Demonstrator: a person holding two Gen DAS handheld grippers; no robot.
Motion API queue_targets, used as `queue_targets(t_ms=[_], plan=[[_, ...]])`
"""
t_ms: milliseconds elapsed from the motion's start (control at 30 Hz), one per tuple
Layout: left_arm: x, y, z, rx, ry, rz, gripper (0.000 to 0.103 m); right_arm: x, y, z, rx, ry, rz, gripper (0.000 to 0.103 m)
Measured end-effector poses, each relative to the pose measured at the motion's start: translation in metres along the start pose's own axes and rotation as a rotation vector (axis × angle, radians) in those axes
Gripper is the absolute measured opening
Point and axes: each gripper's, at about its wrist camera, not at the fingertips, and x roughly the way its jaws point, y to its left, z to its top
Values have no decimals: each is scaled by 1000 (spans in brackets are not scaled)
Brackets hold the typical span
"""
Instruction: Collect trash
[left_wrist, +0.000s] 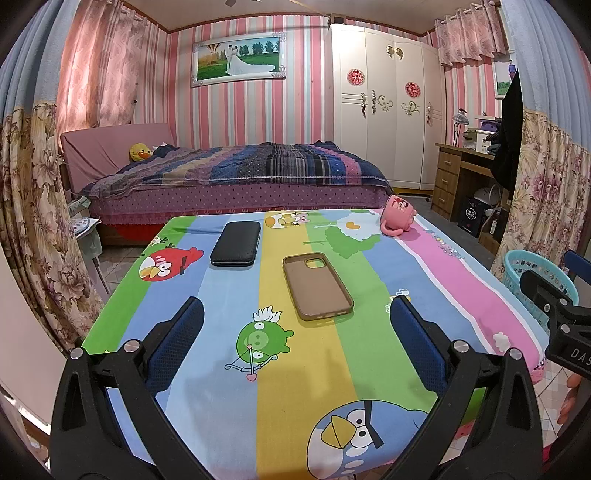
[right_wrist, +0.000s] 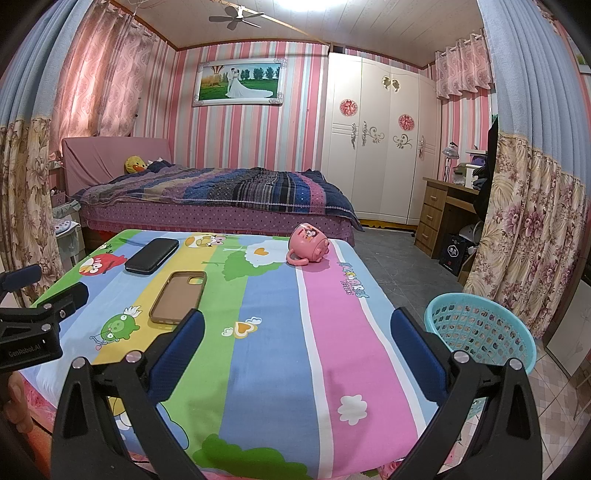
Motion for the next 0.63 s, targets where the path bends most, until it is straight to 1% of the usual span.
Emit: queue_targets(t_ms=[633], plan=[[-1,0,3,4,-1,0,98,0,0,0,-1,0,0,98]])
